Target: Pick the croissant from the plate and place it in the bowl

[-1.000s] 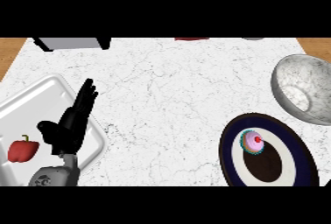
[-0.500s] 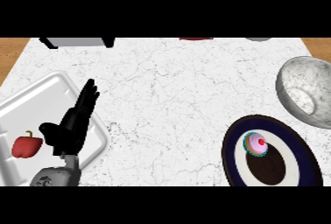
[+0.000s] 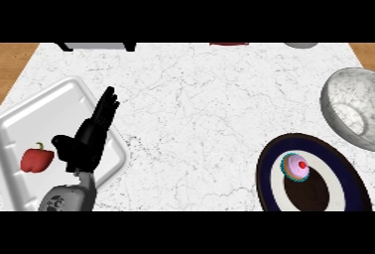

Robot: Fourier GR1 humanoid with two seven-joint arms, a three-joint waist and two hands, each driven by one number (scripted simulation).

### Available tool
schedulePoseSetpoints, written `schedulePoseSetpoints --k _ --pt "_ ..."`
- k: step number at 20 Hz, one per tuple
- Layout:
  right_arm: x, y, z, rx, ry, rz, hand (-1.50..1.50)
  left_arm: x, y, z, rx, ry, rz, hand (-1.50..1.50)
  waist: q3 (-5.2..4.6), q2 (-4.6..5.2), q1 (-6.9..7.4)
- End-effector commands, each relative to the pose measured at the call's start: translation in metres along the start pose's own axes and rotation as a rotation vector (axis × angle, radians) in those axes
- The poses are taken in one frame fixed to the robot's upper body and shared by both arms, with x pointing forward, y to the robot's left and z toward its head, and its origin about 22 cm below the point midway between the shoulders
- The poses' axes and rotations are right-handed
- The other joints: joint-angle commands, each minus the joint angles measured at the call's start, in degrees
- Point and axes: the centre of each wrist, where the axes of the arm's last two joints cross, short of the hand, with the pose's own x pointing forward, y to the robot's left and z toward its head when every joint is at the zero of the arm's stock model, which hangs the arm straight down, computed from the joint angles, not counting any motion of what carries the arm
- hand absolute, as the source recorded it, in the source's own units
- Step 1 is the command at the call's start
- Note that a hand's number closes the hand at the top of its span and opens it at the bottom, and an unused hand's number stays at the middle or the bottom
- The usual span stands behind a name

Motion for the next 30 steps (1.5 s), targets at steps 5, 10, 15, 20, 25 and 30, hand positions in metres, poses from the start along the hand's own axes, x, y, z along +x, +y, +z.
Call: schedulePoseSetpoints --k 5,10,15,20,25,30 --pt "-0.020 -0.010 -0.040 -0.035 0.106 0.201 1.50 -0.008 -0.010 -0.005 -0.020 -0.008 0.016 0.00 0.10 0.42 1.32" --pt "-0.048 -0.030 -0.050 -0.036 0.164 0.369 1.50 -0.002 -0.011 -0.008 -0.035 -0.021 -0.012 0.00 0.14 0.54 2.00" --pt "-0.105 -0.001 -0.063 -0.061 0.207 0.402 1.50 0.008 -0.013 -0.002 -0.050 -0.020 -0.002 0.00 0.15 0.45 2.58" --pt "-0.151 -0.012 -0.080 -0.060 0.237 0.453 1.50 0.002 -0.001 -0.010 -0.057 -0.014 0.002 0.00 0.14 0.56 2.35" --pt "-0.197 -0.005 -0.094 -0.044 0.292 0.446 1.50 0.016 0.000 -0.009 -0.029 -0.006 -0.006 0.00 0.17 0.53 2.47" --pt "-0.240 0.009 -0.064 0.035 0.395 0.296 1.50 0.003 -0.005 -0.012 -0.044 -0.022 -0.007 0.00 0.22 0.84 2.41"
